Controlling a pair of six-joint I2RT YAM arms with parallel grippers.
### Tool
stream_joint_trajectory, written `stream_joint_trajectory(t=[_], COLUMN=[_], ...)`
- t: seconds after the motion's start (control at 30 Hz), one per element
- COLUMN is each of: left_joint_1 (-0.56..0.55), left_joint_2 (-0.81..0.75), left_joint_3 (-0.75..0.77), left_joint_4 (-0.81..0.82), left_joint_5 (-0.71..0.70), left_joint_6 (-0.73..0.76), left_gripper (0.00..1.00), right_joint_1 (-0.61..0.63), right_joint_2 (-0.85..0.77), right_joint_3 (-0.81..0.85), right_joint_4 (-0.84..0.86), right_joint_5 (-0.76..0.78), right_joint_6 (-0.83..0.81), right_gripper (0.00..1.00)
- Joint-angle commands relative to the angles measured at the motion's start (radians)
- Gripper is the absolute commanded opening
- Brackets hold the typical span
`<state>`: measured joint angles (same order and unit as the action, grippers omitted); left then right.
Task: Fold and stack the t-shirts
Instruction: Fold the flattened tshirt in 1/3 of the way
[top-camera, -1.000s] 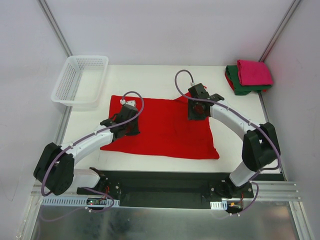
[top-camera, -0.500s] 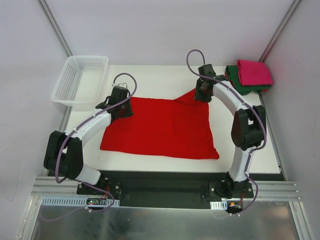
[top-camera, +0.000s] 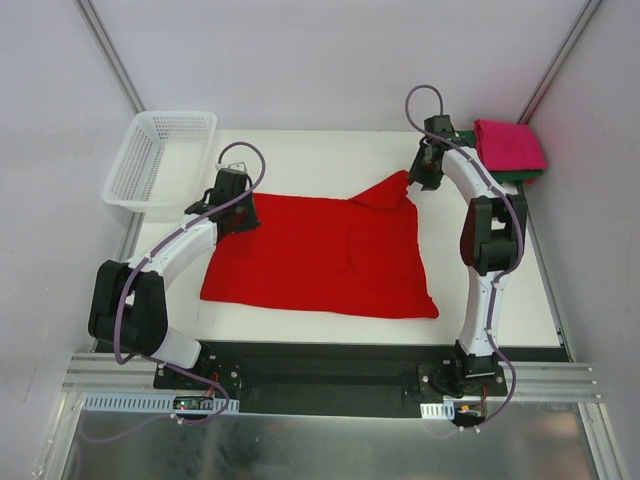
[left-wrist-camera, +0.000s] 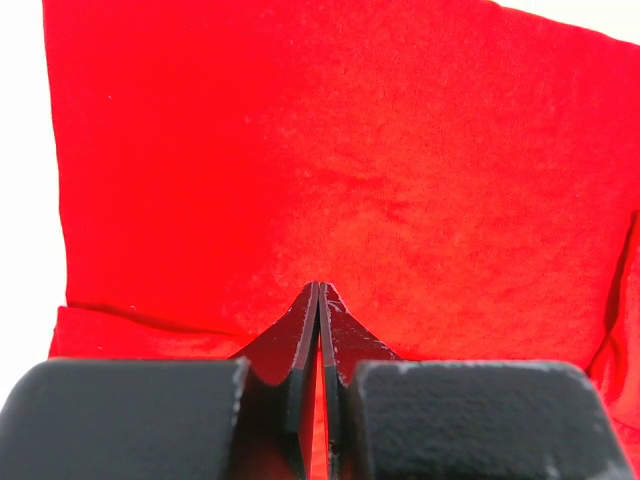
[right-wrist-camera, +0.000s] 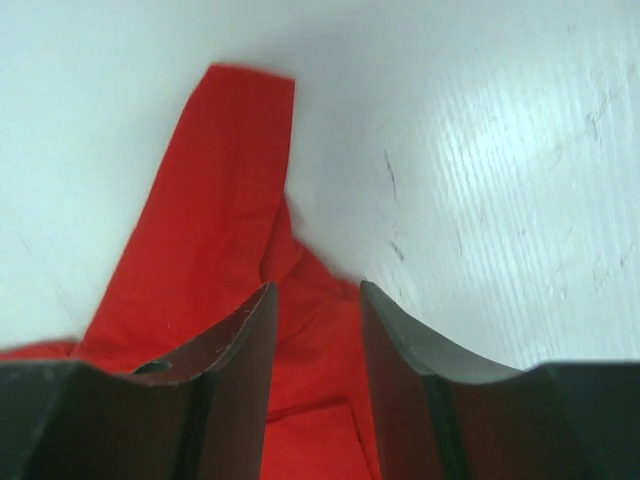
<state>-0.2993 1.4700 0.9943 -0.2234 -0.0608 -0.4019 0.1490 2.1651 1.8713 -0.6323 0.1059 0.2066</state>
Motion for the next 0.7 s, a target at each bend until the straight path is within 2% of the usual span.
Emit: stream_joint_trajectory(t=[0.0,0.13,0.43,0.67], left_joint_1=[0.006,0.008,0.011,0.011], left_joint_2=[-0.010,-0.014,-0.031,-0.034], left_joint_3=[0.009,-0.002,-0.006,-0.009], left_joint_4=[0.001,-0.001,-0.008,-0.016], left_joint_5=[0.012,0.004,-0.010,-0.013], left_joint_6=[0.021,0.020,0.021,0.023], left_gripper=[0.00,0.00,0.01,0.00], right_joint_1=[-0.043,-0.072,-0.118,-0.123], right_joint_2=[0.051,0.128,0.222,0.237], right_joint_3=[0.094,0.176,0.226,0.215], right_joint_4=[0.049,0.077,0.137,0.140], right_joint_5=[-0.072,-0.185,-0.347,-0.353], right_joint_6=[0.054,0.076,0.162,0.169], right_gripper=[0.42,0.44,0.50,0.52])
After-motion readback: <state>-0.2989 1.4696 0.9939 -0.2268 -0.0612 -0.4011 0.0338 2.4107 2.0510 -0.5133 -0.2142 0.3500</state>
